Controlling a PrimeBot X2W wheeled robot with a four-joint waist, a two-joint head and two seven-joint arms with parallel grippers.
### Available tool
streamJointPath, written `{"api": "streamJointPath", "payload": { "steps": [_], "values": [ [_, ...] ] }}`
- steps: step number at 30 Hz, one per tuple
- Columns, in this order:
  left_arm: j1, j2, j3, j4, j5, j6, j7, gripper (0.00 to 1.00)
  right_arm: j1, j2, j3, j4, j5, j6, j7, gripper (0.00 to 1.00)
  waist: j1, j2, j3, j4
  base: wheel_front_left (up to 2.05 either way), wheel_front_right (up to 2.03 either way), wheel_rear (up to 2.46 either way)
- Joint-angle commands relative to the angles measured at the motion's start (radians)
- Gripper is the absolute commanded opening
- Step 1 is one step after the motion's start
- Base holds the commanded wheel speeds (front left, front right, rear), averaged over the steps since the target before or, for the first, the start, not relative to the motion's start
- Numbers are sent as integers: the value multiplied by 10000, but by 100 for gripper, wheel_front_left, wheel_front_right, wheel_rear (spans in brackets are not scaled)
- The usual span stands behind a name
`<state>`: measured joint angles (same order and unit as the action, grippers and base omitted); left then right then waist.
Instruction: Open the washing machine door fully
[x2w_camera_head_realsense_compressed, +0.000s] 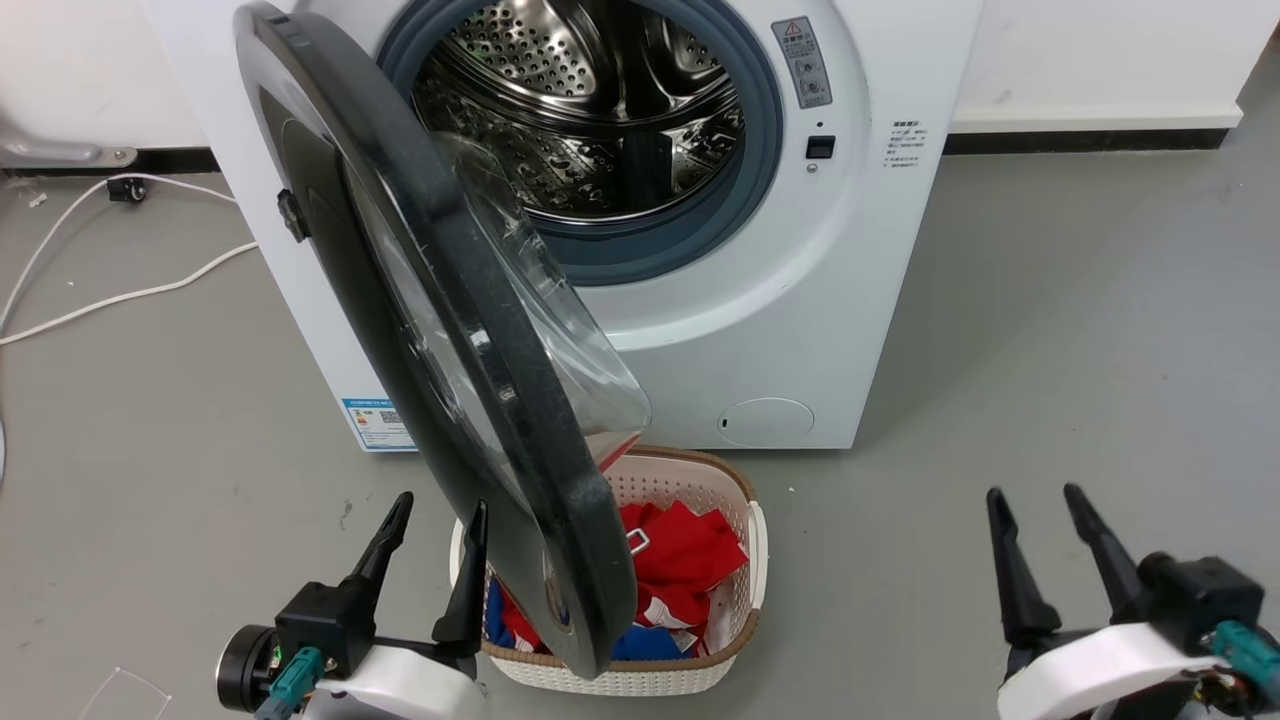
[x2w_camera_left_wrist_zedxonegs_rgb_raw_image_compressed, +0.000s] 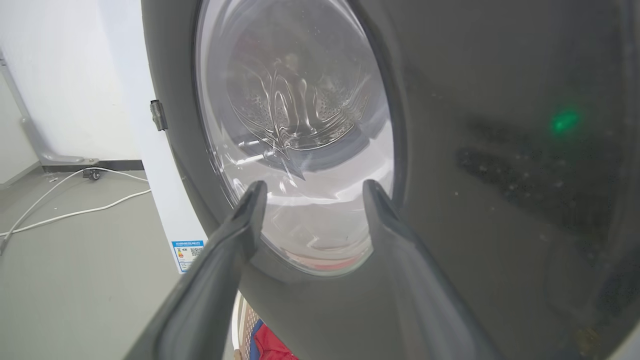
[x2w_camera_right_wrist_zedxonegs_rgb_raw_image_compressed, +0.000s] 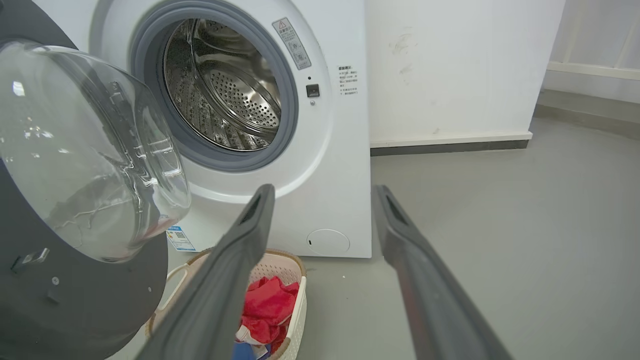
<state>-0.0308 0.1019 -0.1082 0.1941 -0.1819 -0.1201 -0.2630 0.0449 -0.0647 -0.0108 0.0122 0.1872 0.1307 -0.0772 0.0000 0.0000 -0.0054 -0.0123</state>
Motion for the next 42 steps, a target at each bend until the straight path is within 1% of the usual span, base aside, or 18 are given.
{"api": "streamJointPath", "payload": {
  "steps": [1, 6, 17, 18, 19, 20, 26, 31, 37, 42],
  "values": [
    [-106, -8, 31, 18, -31, 29, -26, 100, 205, 59, 52, 71, -304, -1, -13, 100, 0, 0, -12, 16, 0, 0, 0],
    [-68, -10, 55, 85, -21, 46, -26, 100, 394, 141, 89, 296, -527, -1, -99, 100, 0, 0, -53, 6, 0, 0, 0],
    [-129, 45, 95, 171, 0, 67, -26, 100, 182, 160, 98, 379, -474, -1, -163, 100, 0, 0, -72, -93, 0, 0, 0],
    [-122, 47, 99, 204, -17, 75, -26, 76, 164, 160, 107, 375, -498, -1, -187, 100, 0, 0, -75, -98, 0, 0, 0],
    [-126, 54, 98, 220, -37, 75, -26, 27, 151, 161, 110, 382, -534, -1, -180, 100, 0, 0, -75, -103, 0, 0, 0],
    [-144, 70, 87, 217, -25, 75, -26, 0, 133, 160, 106, 379, -559, -1, -202, 100, 0, 0, -77, -106, 0, 0, 0],
    [-135, 78, 167, 226, -166, 130, 23, 0, 79, 161, 68, 395, -572, -1, -245, 100, 0, 0, -92, -102, 0, 0, 0],
    [-305, 271, 399, -348, -296, 286, 355, 0, 103, 160, 14, 396, -539, -1, -283, 100, 0, 0, -112, -59, 0, 0, 0],
    [-684, 411, 716, -2054, -408, 579, 717, 0, 132, 159, -42, 372, -522, -1, -231, 100, 0, 0, -114, 3, 0, 0, 0],
    [-1036, 318, 594, -3799, -362, 760, 1027, 0, 113, 160, -96, 296, -568, -1, -213, 100, 0, 0, -112, 34, 0, 0, 0]
  ]
}}
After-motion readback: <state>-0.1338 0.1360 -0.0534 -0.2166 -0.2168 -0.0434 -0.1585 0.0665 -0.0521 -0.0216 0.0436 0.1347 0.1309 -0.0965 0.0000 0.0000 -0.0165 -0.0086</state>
